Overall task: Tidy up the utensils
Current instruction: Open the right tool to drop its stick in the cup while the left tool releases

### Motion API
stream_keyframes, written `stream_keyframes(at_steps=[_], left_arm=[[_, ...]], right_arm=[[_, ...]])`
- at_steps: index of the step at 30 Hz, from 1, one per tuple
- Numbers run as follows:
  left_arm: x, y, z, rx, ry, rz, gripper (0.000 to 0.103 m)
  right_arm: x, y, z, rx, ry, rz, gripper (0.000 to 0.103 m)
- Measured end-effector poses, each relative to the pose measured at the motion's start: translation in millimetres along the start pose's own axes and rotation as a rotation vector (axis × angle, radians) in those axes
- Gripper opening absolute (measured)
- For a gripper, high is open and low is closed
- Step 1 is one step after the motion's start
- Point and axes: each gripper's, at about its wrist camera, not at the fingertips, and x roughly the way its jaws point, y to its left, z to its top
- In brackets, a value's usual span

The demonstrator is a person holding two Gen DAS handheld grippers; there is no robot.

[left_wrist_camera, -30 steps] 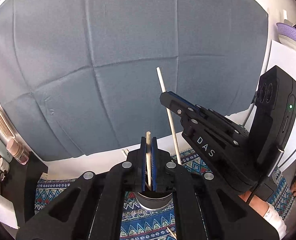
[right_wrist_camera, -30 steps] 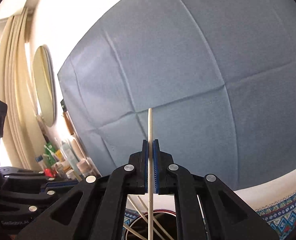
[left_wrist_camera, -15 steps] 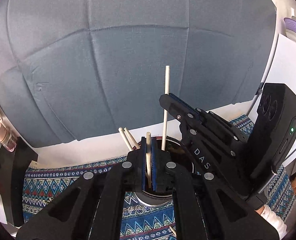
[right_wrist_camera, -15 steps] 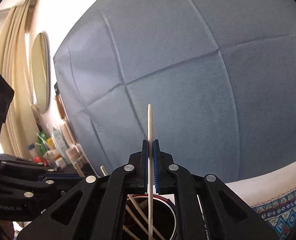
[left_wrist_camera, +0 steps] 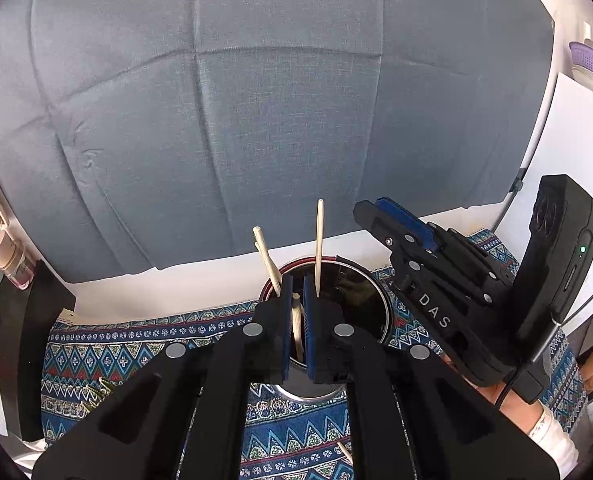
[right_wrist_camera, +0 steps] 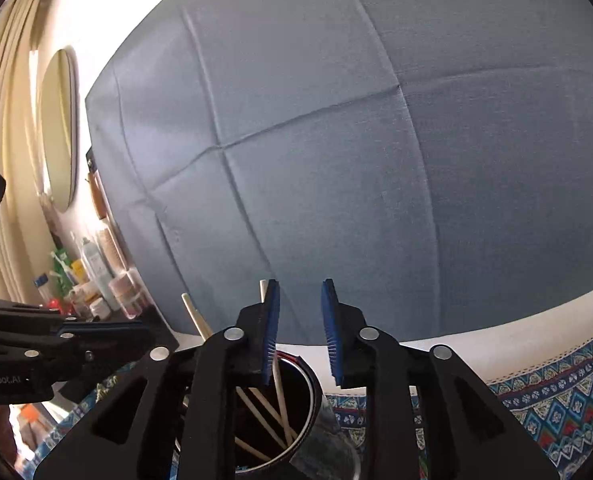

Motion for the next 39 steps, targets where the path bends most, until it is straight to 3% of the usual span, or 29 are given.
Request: stream_keyframes(at_steps=[4, 9, 11, 20, 23, 26, 39], left_arm=[[-14, -1, -5, -0.003, -0.007, 0.0, 0.016], [-35, -1, -13, -0.02, -0.025, 0.0, 0.025], [-43, -2, -18, -0.03, -0.036, -0.003, 0.034], [-61, 0, -54, -0.046, -0.028, -0.002, 0.057], [-63, 2, -66, -0.041, -0.012, 0.012, 0.058], [-65, 8, -77, -0.065, -0.004, 0.016, 0.071], [-62, 11, -125, -0.077, 0.072, 0.056, 0.08]], right_arm=[[-15, 1, 5, 0.005, 0.006, -0.044, 0.06], [-34, 7, 7, -0.004, 0.034, -0.068, 0.077], [-39, 12, 5, -0.016, 0.062, -0.09, 0.087], [-62, 25, -25, -0.1, 0.175, -0.17, 0.088], [-69, 29, -35, -0.132, 0.203, -0.203, 0.089], [-75, 30, -43, -0.157, 0.222, -0.216, 0.089], [-113, 18, -77, -0.18, 0.292, -0.221, 0.09]])
